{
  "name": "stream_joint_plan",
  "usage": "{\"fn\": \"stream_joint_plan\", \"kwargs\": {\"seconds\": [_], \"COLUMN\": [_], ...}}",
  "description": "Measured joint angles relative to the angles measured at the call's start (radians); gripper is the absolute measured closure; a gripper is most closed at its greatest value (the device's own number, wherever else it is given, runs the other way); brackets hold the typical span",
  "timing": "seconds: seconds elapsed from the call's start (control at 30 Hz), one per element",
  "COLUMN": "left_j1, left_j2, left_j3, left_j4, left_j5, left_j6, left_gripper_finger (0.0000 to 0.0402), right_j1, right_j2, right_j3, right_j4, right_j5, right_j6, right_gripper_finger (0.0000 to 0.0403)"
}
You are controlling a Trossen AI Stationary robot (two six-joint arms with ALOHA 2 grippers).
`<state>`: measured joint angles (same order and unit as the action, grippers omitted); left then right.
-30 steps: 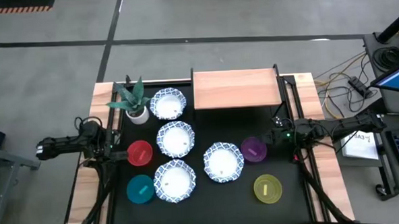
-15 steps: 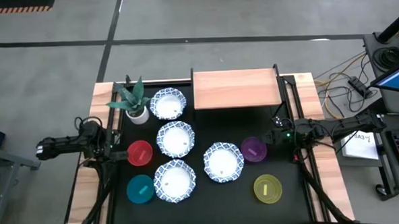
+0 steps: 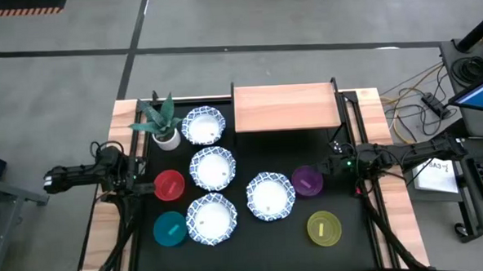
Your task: Place and stack bowls onto a shelf
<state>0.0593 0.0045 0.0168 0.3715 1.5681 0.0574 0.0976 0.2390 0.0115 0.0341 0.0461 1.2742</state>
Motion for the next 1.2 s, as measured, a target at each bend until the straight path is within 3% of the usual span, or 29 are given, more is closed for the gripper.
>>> {"fn": "stream_joint_plan", "kwargs": {"seconds": [0.33,0.47,0.57,0.63,0.7,0.83,0.9,1.0,1.2], "left_j1": [0.000,0.000,0.000,0.000,0.000,-0.001,0.000,-0.002,-0.008], "left_j2": [0.000,0.000,0.000,0.000,0.000,0.012,0.027,0.063,0.220], "left_j3": [0.000,0.000,0.000,0.000,0.000,0.000,0.000,0.000,0.000], "left_j4": [0.000,0.001,0.016,0.047,0.062,0.063,0.063,0.065,0.253], "left_j5": [0.000,-0.001,-0.003,-0.012,-0.042,-0.068,-0.155,-0.453,-0.911], "left_j6": [0.000,0.005,0.024,0.101,0.287,0.548,0.620,0.722,0.453], "left_gripper_finger": [0.0362,0.0362,0.0362,0.0362,0.0362,0.0362,0.0362,0.0362,0.0362], "right_j1": [0.000,0.000,0.000,0.000,0.000,0.000,0.000,0.000,0.000], "right_j2": [0.000,0.000,0.000,0.000,0.004,0.019,0.031,0.061,0.127], "right_j3": [0.000,0.000,0.000,0.000,0.000,0.000,0.000,0.000,0.000], "right_j4": [0.003,-0.001,0.013,0.020,0.025,0.069,0.154,0.314,0.525], "right_j5": [0.067,0.062,0.157,0.236,0.300,0.366,0.377,0.378,0.377], "right_j6": [-0.012,-0.254,-0.352,-0.359,-0.359,-0.388,-0.483,-0.602,-0.773], "right_gripper_finger": [0.0387,0.0387,0.0387,0.0387,0.0387,0.0387,0.0387,0.0387,0.0387]}}
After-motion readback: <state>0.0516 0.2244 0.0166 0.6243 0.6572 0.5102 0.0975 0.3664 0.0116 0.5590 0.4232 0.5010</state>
